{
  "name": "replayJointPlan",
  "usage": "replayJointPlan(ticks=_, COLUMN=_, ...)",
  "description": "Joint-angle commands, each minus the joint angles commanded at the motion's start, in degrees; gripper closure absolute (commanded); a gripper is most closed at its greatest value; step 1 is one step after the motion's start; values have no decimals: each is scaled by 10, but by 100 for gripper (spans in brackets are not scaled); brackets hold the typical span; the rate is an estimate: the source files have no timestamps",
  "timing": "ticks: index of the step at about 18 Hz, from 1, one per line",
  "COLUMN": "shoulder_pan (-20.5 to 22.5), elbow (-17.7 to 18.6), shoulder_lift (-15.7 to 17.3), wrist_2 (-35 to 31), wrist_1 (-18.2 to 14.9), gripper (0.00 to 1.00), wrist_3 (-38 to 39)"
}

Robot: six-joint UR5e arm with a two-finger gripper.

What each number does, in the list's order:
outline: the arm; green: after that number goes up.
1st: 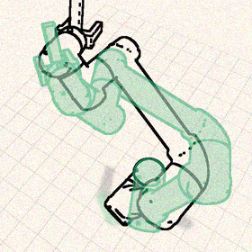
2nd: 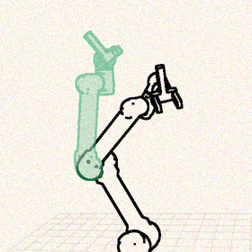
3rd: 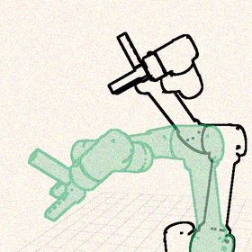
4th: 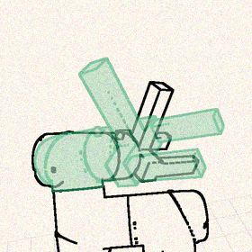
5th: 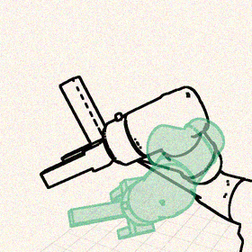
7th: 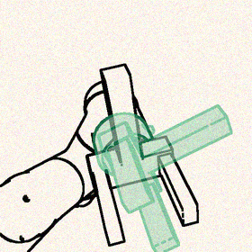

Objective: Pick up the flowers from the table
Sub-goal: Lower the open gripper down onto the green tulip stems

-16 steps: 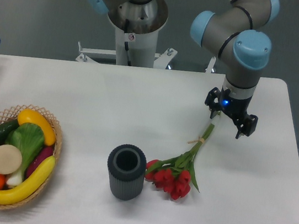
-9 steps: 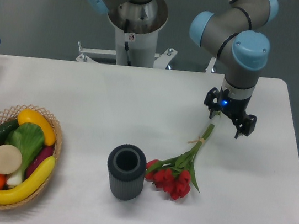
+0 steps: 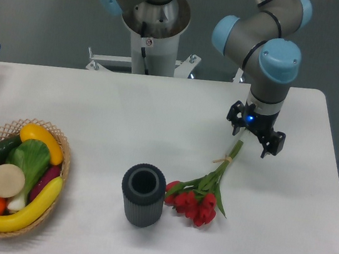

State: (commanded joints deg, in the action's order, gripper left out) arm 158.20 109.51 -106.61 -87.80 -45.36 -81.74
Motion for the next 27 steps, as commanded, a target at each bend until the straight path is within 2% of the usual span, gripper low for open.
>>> replayJointPlan(ticks=6, shoulder_pan=-20, elbow=-1, shoulder_lift=-23, wrist_2=0, wrist_1=0, gripper=0, wrist_3=43)
replayJointPlan(ticks=13, shoulder_pan=-57, elbow=-39, shoulder_lift=-70, wrist_2=-2, wrist_1=3, gripper=0, wrist_3=126)
replayJointPlan(ticks=23, shoulder_pan=-69, elbow=-40, shoulder_lift=-94, wrist_2=-6, wrist_1=8, gripper=0, wrist_3=135)
replayJointPlan(ticks=27, shoulder_pan=-73, elbow=-42, shoulder_lift=-102, wrist_2=-6, wrist_1=28, gripper=0, wrist_3=135)
